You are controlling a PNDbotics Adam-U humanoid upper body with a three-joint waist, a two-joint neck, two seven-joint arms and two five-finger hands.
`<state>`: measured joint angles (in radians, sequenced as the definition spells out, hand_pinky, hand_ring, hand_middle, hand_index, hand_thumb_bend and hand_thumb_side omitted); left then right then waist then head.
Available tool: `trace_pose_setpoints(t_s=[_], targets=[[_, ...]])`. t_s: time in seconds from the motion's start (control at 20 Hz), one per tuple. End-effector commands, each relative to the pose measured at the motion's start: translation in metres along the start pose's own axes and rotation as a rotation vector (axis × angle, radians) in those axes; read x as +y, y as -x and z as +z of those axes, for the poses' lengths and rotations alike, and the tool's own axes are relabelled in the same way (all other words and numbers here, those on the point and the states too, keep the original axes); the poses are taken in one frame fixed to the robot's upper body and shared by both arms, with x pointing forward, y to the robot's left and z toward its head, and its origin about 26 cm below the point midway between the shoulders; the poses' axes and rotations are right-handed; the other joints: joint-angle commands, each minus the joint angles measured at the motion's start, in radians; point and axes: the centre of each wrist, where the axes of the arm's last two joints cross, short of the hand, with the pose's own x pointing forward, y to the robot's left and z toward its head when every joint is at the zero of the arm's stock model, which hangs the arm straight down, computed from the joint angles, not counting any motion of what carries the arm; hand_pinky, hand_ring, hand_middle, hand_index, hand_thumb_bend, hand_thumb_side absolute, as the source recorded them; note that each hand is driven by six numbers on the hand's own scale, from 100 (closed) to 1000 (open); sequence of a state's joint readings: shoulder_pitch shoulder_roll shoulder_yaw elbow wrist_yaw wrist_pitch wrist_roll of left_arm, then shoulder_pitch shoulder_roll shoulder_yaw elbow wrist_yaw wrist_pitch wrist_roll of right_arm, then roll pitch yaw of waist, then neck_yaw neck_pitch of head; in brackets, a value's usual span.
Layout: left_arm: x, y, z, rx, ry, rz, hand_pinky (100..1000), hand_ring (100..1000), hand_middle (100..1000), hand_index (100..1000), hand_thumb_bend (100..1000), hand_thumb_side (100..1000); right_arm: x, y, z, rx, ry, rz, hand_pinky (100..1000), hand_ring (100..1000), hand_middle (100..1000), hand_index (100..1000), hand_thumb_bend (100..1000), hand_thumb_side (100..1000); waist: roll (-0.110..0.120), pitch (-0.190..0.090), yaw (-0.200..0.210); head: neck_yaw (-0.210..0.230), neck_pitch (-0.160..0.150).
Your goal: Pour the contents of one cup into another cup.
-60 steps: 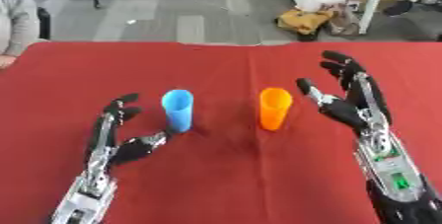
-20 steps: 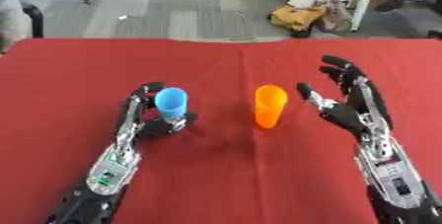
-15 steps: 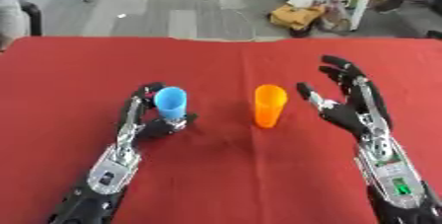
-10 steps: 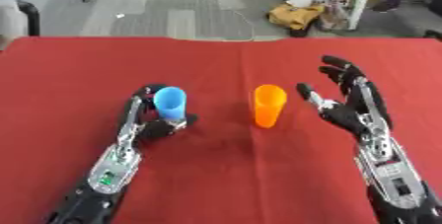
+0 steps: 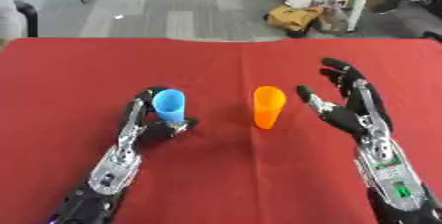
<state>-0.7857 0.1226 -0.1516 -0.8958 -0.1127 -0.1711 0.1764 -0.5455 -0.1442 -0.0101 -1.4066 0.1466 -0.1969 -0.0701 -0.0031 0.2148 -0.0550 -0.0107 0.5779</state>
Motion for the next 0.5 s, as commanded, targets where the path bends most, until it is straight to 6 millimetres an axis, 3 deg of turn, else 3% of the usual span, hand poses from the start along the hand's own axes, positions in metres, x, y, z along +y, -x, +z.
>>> trace_pose_setpoints(t_s=[0.05, 0.5], targets=[[0.0014, -0.0105, -0.0075, -0.036, 0.015, -0.012, 728, 583, 632, 750, 896, 148, -0.0011, -0.009, -0.0069, -0.036, -0.001, -0.005, 948, 844, 825, 837, 569, 313, -0.002, -0.016, -0.001, 0.001, -0.01], [-0.0013, -0.0072, -0.0063, -0.036, 0.045, -0.013, 697, 548, 590, 723, 862, 102, -0.0011, -0.0091, -0.007, -0.036, -0.001, -0.006, 948, 844, 825, 837, 569, 313, -0.002, -0.016, -0.004, 0.0, -0.012]])
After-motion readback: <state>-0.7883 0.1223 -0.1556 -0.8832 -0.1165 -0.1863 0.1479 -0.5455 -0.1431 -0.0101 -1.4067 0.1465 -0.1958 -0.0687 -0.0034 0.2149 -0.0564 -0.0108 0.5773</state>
